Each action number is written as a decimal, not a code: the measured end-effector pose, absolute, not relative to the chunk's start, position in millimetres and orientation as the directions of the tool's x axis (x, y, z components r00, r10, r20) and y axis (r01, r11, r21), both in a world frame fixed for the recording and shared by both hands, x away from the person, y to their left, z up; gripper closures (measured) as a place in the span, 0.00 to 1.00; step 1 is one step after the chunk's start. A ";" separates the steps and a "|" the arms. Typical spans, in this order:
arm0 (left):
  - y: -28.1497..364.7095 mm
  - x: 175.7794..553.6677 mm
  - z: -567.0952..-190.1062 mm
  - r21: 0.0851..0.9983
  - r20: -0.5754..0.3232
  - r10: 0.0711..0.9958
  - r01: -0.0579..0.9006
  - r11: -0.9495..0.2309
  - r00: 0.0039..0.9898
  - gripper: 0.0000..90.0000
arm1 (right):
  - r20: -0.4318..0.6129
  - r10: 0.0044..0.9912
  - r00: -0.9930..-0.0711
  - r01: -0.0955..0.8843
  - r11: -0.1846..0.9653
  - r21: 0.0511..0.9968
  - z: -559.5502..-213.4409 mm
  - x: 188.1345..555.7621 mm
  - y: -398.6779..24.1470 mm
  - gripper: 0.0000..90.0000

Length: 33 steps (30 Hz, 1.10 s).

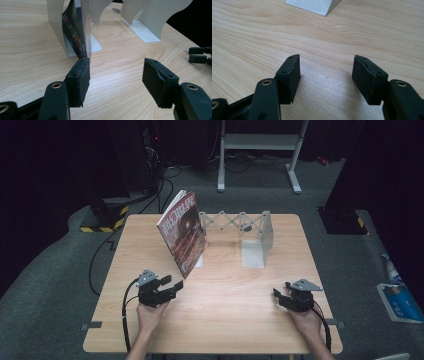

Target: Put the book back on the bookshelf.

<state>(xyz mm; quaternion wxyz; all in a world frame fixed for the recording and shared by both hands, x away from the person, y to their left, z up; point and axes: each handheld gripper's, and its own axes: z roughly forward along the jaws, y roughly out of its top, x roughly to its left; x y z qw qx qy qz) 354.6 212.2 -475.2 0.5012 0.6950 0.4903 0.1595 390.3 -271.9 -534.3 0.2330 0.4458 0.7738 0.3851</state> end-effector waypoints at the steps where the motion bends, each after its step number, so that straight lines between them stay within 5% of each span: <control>1: 211.3 354.6 -475.9 0.853 -0.269 0.841 0.521 -0.018 0.470 0.43 | -0.017 0.869 -0.494 0.510 0.306 0.804 -534.3 390.4 -272.0 0.44; 33: 163.2 359.9 -500.7 0.838 -0.181 0.832 0.525 -0.148 0.524 0.43 | -0.019 0.869 -0.495 0.508 0.307 0.805 -534.4 390.5 -272.1 0.44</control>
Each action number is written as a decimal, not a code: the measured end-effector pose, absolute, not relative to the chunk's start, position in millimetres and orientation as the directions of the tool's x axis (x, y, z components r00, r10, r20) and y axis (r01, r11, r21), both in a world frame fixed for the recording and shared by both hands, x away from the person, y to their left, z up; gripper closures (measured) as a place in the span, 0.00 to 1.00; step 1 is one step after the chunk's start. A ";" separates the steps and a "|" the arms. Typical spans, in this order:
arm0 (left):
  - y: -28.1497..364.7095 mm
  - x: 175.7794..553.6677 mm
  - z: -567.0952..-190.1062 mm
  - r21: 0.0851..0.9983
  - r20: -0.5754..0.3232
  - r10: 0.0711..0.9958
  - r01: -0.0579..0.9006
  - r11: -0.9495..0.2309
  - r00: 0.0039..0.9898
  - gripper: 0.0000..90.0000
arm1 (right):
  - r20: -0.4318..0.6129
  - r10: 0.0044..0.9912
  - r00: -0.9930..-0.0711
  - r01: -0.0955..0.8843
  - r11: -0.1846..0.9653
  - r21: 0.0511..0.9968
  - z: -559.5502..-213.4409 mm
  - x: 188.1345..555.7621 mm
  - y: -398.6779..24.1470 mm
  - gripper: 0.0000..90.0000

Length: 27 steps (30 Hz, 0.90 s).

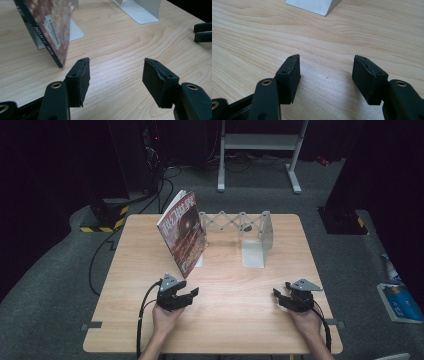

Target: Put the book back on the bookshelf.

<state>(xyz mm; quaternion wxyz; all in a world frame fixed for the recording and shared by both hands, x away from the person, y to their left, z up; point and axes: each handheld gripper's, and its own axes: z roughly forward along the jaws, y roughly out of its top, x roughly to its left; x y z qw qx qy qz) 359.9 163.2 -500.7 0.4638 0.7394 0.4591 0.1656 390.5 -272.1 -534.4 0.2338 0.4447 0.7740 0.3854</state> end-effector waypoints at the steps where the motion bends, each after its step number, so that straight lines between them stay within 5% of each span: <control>1: 161.4 360.5 -501.7 0.836 -0.178 0.832 0.526 -0.153 0.526 0.44 | -0.019 0.869 -0.495 0.508 0.307 0.805 -534.4 390.4 -272.1 0.44; 27: 140.5 376.3 -521.0 0.803 -0.140 0.852 0.562 -0.201 0.505 0.46 | -0.019 0.867 -0.498 0.507 0.309 0.804 -534.4 390.5 -272.1 0.44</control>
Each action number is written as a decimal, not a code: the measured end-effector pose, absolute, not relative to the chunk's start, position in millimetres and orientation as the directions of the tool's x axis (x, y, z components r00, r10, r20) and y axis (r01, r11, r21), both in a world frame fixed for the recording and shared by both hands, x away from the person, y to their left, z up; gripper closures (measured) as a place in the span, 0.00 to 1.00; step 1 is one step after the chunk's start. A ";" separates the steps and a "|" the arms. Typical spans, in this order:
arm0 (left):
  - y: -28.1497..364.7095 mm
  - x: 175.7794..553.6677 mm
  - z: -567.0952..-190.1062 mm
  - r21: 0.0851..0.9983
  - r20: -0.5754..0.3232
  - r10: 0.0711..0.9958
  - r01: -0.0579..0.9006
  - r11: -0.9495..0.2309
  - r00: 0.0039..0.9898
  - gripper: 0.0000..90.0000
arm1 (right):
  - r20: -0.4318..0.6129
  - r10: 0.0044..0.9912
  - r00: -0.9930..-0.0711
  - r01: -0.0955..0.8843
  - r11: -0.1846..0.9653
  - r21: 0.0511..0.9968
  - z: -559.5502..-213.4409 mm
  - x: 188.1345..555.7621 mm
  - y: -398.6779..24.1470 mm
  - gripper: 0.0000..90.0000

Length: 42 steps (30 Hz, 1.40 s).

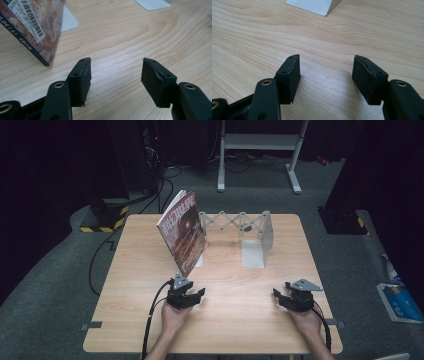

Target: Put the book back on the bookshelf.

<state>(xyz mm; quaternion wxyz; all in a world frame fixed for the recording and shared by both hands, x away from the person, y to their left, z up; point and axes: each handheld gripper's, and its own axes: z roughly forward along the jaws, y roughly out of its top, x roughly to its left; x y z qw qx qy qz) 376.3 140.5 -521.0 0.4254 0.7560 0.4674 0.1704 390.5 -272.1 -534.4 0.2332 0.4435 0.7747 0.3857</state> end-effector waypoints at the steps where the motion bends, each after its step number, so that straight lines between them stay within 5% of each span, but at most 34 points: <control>1: 139.8 376.8 -521.7 0.801 -0.134 0.853 0.562 -0.206 0.504 0.46 | -0.021 0.867 -0.499 0.506 0.310 0.805 -534.4 390.6 -272.2 0.44; 28: 124.3 380.7 -532.6 0.794 0.007 0.873 0.528 -0.301 0.487 0.43 | -0.016 0.867 -0.498 0.508 0.306 0.806 -534.7 390.1 -271.6 0.44; 42: 124.5 379.6 -533.2 0.797 0.006 0.875 0.527 -0.296 0.483 0.41 | -0.019 0.865 -0.502 0.502 0.309 0.808 -535.2 390.1 -271.9 0.43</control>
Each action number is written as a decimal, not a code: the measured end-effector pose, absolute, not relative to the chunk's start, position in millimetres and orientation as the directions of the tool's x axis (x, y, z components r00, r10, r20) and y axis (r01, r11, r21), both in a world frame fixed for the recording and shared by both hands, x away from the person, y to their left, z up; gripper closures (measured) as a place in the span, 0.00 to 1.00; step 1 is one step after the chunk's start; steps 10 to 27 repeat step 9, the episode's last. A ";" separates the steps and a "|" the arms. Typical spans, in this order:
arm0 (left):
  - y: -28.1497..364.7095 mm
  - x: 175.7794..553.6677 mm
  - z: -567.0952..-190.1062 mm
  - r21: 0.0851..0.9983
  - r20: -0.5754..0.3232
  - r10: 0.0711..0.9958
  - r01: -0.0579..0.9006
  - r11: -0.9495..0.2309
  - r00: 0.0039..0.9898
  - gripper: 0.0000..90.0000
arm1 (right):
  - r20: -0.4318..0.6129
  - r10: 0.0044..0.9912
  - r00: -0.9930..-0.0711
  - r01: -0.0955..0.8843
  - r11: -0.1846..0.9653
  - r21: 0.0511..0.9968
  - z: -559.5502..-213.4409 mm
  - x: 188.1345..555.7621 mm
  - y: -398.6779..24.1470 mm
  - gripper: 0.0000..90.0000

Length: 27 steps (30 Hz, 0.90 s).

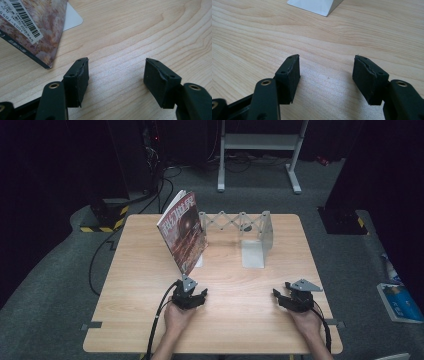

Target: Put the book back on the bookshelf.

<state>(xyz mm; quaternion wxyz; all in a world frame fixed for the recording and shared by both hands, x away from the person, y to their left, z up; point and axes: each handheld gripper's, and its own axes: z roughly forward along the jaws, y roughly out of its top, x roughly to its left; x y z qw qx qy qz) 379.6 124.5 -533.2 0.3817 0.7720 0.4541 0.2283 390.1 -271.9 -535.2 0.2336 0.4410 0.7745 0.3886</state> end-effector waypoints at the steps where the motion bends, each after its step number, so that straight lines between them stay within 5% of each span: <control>1: 124.5 379.5 -533.2 0.797 0.004 0.876 0.528 -0.295 0.482 0.41 | -0.017 0.865 -0.501 0.504 0.307 0.807 -535.1 389.9 -271.8 0.43; 27: 124.8 379.6 -533.2 0.797 0.001 0.877 0.529 -0.291 0.480 0.41 | -0.018 0.865 -0.502 0.502 0.308 0.808 -535.3 390.0 -271.8 0.43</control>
